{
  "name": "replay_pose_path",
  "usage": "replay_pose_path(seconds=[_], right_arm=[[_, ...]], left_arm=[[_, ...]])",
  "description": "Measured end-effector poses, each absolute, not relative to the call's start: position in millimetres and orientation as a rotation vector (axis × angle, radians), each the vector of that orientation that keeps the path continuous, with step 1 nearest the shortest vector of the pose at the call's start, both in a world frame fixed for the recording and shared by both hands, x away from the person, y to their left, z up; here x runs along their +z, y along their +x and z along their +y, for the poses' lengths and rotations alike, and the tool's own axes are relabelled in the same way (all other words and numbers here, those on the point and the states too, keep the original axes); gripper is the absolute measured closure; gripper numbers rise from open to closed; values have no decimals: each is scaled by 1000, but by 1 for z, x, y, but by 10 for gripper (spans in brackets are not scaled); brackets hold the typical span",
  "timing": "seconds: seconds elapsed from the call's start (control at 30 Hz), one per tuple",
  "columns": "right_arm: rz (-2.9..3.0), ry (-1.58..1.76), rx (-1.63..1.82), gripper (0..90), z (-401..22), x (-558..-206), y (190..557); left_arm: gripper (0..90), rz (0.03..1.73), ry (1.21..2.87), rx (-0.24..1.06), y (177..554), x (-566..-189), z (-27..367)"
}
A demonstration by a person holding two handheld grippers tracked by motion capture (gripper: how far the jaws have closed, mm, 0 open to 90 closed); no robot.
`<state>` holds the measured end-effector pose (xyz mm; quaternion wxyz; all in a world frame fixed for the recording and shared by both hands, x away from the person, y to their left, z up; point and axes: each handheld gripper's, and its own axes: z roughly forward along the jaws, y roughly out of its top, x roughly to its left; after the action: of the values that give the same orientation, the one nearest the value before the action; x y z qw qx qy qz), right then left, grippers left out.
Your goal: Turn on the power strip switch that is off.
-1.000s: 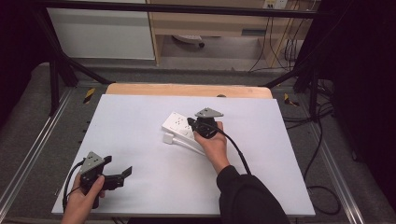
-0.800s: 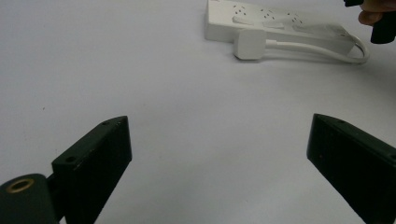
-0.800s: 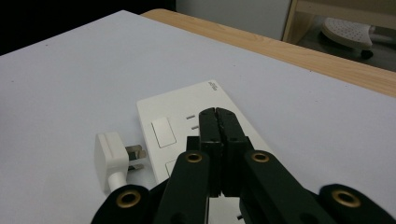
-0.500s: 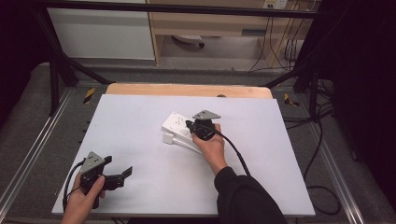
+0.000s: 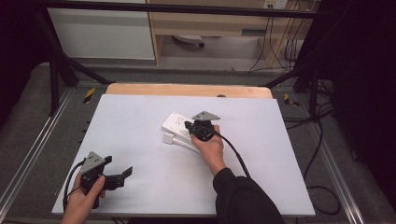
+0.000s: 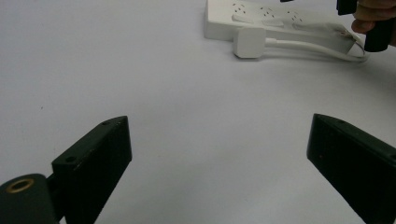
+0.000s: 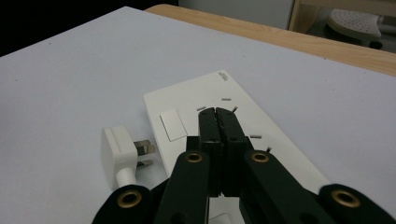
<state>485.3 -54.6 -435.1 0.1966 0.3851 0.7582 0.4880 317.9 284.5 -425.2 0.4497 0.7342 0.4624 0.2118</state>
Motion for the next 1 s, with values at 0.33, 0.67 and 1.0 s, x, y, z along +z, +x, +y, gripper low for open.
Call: replay_pose_path(seconds=[0.33, 0.67, 1.0], right_arm=[[2123, 1080, 1370, 900, -49, -442, 484], [2120, 1078, 1366, 900, -49, -443, 483], [2145, 1067, 1339, 900, -50, -445, 478]], left_arm=[[66, 1146, 1813, 524, 318, -425, 285], [66, 1146, 1814, 524, 318, -425, 285], [66, 1146, 1818, 524, 318, -425, 285]])
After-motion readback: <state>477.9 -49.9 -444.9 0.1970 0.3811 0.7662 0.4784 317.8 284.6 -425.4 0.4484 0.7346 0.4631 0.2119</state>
